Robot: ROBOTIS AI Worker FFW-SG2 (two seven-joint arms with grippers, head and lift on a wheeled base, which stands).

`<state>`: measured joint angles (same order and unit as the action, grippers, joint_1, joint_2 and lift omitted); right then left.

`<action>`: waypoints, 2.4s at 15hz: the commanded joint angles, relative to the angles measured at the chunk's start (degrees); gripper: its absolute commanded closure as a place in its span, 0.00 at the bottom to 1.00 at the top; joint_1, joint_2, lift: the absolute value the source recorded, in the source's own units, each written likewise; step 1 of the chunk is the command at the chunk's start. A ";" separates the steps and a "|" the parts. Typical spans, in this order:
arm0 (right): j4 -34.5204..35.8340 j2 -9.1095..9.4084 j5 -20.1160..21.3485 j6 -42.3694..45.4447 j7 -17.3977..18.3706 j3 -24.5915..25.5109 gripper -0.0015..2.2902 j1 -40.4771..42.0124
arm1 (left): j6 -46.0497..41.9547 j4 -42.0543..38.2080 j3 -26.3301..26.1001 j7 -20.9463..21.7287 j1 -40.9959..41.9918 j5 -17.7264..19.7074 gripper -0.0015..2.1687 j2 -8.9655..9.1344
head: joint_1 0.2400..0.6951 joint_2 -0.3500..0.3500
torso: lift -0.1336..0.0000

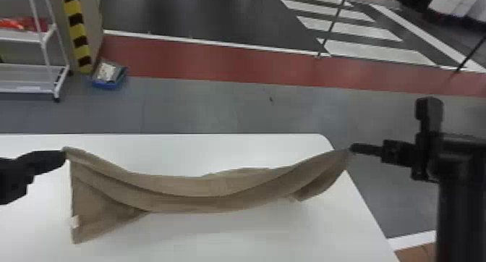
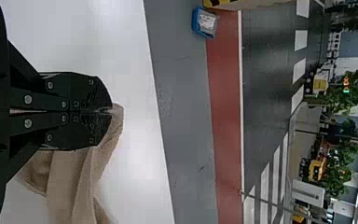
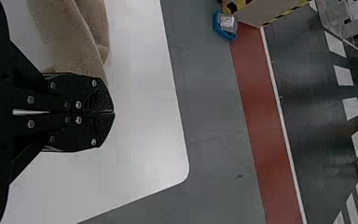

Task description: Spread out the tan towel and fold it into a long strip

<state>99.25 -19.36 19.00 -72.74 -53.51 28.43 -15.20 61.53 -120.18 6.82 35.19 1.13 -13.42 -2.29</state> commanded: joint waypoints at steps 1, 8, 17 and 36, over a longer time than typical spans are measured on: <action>0.33 0.02 0.24 0.00 0.33 -0.74 0.78 -2.03 | 0.66 2.32 -1.02 -0.47 -3.24 0.06 0.88 0.45 | 1.00 0.09 | 1.00; -10.22 -0.33 0.60 3.52 7.19 -5.58 0.78 -17.24 | 0.13 22.10 -5.59 -5.74 -23.72 -0.46 0.88 1.50 | 0.89 0.11 | 1.00; -16.28 -1.65 -0.55 7.39 9.91 -8.30 0.78 -27.52 | 0.13 22.45 0.74 -4.34 -28.90 0.24 0.88 1.06 | 0.46 0.19 | 1.00; 4.28 -0.77 -11.97 19.69 -2.83 7.78 0.78 23.19 | -16.39 6.01 15.94 9.90 16.45 1.12 0.88 0.62 | 1.00 0.14 | 1.00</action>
<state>103.75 -20.27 6.68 -53.39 -56.35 36.52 7.91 45.29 -114.89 22.54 45.13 17.70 -11.92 -1.60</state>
